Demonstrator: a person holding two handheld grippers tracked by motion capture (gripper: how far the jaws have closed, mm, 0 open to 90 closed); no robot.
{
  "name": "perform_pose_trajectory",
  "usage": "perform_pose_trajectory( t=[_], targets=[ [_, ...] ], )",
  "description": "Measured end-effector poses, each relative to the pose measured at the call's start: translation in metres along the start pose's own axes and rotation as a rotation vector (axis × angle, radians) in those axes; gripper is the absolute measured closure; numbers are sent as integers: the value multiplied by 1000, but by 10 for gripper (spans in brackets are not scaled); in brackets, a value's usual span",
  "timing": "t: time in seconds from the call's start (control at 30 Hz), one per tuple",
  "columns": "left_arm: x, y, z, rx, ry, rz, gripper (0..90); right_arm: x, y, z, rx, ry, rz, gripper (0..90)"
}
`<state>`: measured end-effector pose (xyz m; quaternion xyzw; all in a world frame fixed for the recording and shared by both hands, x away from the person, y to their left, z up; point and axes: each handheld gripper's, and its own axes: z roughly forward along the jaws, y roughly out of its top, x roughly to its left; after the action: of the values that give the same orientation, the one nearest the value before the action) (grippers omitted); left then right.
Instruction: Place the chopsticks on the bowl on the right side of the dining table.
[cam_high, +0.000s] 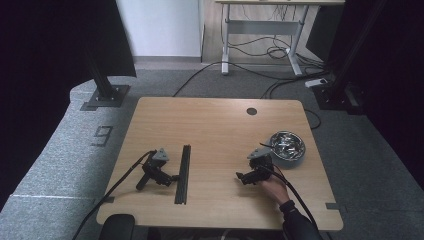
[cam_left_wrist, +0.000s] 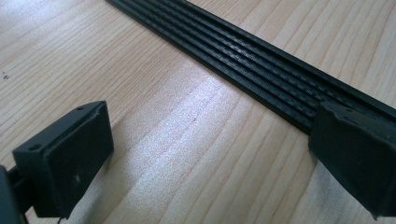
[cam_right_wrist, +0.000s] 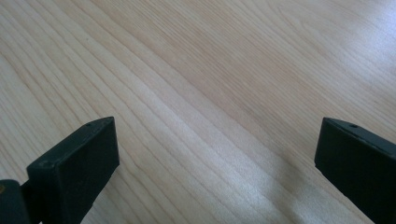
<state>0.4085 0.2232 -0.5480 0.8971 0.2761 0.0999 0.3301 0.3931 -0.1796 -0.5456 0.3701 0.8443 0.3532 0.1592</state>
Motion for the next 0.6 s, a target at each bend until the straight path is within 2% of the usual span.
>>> perform_pose_trajectory(
  t=[0.3, 0.6],
  targets=[
    [0, 0, 0, 0, 0, -1, 0, 4, 13, 2, 0, 13, 3, 0],
    [0, 0, 0, 0, 0, -1, 0, 14, 30, 11, 2, 38, -21, 0]
  ],
)
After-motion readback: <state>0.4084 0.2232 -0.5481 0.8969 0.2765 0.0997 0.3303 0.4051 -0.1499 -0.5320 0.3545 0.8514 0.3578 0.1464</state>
